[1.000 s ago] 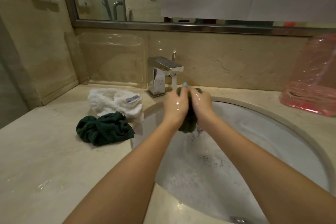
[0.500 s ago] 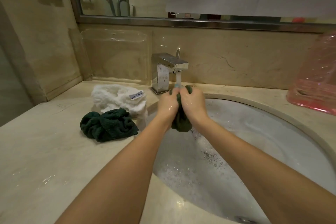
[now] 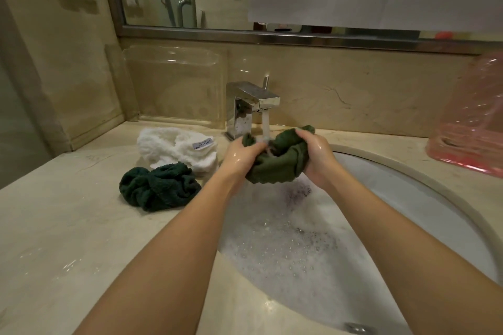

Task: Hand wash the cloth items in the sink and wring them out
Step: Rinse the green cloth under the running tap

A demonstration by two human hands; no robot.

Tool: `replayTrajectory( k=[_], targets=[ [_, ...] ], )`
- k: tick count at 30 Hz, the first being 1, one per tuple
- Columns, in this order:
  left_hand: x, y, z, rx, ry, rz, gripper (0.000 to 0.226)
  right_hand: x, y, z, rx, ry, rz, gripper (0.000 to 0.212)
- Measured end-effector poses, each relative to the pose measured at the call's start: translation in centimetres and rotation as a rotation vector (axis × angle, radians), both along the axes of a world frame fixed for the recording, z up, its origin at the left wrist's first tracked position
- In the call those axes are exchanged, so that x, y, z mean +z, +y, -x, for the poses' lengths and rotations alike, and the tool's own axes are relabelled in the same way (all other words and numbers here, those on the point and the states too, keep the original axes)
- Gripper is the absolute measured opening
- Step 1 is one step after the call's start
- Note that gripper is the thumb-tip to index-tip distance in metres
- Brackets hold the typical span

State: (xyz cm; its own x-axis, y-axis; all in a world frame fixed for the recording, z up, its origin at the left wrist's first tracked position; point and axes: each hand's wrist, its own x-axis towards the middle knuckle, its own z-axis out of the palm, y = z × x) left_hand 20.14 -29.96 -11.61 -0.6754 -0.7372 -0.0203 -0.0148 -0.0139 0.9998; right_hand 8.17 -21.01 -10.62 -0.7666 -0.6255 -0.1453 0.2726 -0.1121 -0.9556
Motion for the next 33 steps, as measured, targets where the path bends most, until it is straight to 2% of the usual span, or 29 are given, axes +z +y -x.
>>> replayTrajectory(
  k=[3, 7, 9, 12, 14, 16, 18, 20, 24, 27, 29, 31, 33],
  targets=[
    [-0.1, -0.7, 0.1, 0.165, 0.097, 0.047, 0.023, -0.3, -0.4, -0.5, 0.028, 0.124, -0.027, 0.028],
    [0.0, -0.7, 0.2, 0.263, 0.12, 0.08, 0.01, -0.1, -1.5, -2.1, 0.105, 0.194, -0.029, 0.02],
    [0.0, -0.5, 0.2, 0.294, 0.116, 0.094, 0.013, 0.3, -2.0, -2.9, 0.169, 0.113, 0.005, 0.028],
    [0.0, -0.6, 0.2, 0.257, 0.171, 0.054, 0.011, 0.7, -2.0, -3.2, 0.252, -0.116, 0.112, 0.044],
    [0.1, -0.6, 0.3, 0.204, 0.181, 0.015, 0.008, 0.5, -1.7, -3.0, 0.28, -0.112, 0.088, 0.044],
    [0.2, -0.4, 0.6, 0.153, 0.175, -0.011, 0.008, 0.1, -1.8, -2.8, 0.261, 0.028, 0.021, 0.039],
    [0.3, 0.2, 1.0, 0.109, 0.146, 0.028, 0.008, -0.2, -2.0, -3.2, 0.197, 0.309, -0.167, 0.031],
    [0.1, 0.6, 1.6, 0.125, 0.082, 0.08, 0.018, -0.8, -2.3, -4.0, 0.165, 0.547, -0.322, 0.033],
    [0.1, 0.5, 2.3, 0.221, -0.007, 0.079, 0.021, -0.9, -3.1, -5.2, 0.079, 0.727, -0.295, 0.036],
    [0.3, 2.8, 2.7, 0.176, -0.002, 0.112, 0.019, -0.4, -3.1, -3.5, -0.034, 0.512, -0.293, 0.031],
    [0.6, 4.8, 3.0, 0.107, -0.034, 0.195, 0.023, -0.8, -2.2, -2.4, -0.034, 0.366, -0.279, 0.029],
    [0.8, 5.4, 3.3, 0.104, -0.047, 0.22, 0.027, -1.0, -1.6, -2.4, -0.022, 0.343, -0.267, 0.029],
    [0.9, 4.2, 3.3, 0.138, -0.032, 0.154, 0.027, -0.7, -1.6, -3.3, -0.056, 0.343, -0.25, 0.03]
  ],
)
